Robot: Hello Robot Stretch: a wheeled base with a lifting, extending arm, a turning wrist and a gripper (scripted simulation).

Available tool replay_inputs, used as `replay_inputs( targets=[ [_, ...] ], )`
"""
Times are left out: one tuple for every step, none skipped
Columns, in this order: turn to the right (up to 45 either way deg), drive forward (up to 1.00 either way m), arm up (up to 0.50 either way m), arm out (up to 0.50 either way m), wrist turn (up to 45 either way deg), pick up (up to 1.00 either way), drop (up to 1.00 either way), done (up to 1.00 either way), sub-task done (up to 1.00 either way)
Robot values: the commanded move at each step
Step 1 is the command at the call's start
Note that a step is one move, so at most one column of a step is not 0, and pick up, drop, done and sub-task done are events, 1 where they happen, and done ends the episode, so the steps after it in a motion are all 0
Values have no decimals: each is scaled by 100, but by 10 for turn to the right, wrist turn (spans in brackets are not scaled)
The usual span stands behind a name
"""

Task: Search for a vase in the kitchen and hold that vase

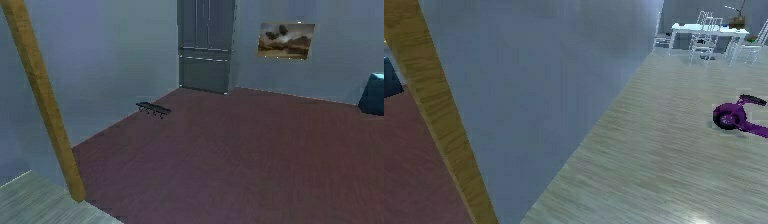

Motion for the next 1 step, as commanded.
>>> replay_inputs(
  targets=[
    [-30,0,0,0,0,0,0,0,0]
  ],
)
